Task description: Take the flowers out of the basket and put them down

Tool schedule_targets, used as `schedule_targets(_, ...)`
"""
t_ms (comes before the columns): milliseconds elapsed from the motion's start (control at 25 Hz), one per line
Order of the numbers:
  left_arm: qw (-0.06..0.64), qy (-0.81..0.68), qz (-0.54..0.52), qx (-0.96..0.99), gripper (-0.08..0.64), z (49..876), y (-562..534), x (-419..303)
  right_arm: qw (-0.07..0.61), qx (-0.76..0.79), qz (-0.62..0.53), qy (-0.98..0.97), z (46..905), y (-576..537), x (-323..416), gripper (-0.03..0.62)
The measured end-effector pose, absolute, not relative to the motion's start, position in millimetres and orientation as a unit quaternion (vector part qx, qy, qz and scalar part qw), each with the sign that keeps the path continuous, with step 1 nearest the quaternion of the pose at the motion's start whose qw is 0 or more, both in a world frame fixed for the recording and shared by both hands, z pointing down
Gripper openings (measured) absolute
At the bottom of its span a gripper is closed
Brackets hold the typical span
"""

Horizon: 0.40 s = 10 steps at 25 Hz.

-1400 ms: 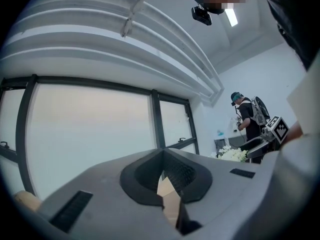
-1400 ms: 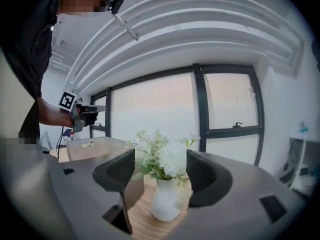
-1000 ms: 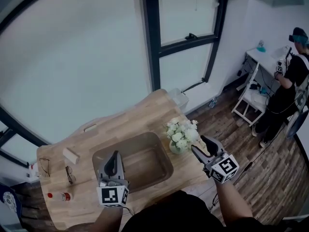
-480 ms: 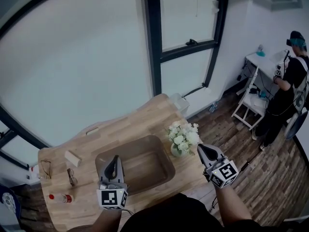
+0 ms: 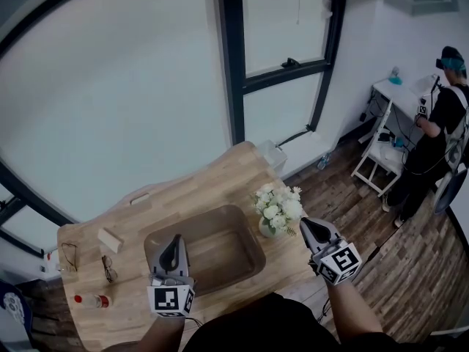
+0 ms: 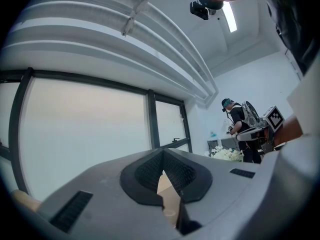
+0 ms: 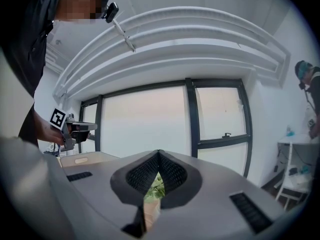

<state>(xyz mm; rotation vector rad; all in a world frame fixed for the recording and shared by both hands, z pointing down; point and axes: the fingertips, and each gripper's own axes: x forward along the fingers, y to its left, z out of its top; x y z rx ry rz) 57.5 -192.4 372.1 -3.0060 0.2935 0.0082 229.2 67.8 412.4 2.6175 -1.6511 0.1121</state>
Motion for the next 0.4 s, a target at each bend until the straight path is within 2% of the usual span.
schedule_targets(400, 0.063, 0.104, 0.012, -0.992, 0.005, 365.2, -189.2, 58.5, 0.036, 0.842, 0.04, -0.537, 415.5, 68.4, 231.0, 0.021)
